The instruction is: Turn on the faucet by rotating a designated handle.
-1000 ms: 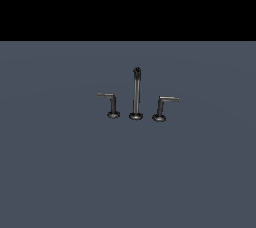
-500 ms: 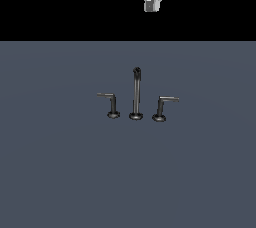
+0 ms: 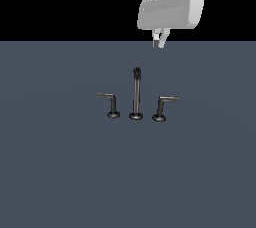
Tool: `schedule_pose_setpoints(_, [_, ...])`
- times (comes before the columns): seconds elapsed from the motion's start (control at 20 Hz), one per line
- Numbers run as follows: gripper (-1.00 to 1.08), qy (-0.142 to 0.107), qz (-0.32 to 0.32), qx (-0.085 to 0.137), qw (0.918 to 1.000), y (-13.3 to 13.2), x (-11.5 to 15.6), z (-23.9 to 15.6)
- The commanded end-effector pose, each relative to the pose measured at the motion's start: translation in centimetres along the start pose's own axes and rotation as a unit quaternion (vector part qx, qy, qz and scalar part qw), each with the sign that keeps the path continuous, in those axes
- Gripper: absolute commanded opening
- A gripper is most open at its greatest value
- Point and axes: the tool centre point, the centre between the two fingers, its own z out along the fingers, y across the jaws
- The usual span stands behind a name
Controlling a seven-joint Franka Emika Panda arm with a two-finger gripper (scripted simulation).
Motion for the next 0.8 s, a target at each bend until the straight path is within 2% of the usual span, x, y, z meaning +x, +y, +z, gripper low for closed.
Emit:
schedule_pose_setpoints(0.0, [-1.0, 0.003, 0.041, 0.0, 0.9992, -0.6, 1.6, 2.1])
schedule_pose_setpoints(0.25, [-1.0, 0.01, 0.12, 0.0, 0.9927, -1.3, 4.5, 6.6])
schedule_pose_setpoints(0.75, [-1.0, 0.025, 0.244, -0.001, 0.9695, -1.4, 8.9, 14.5])
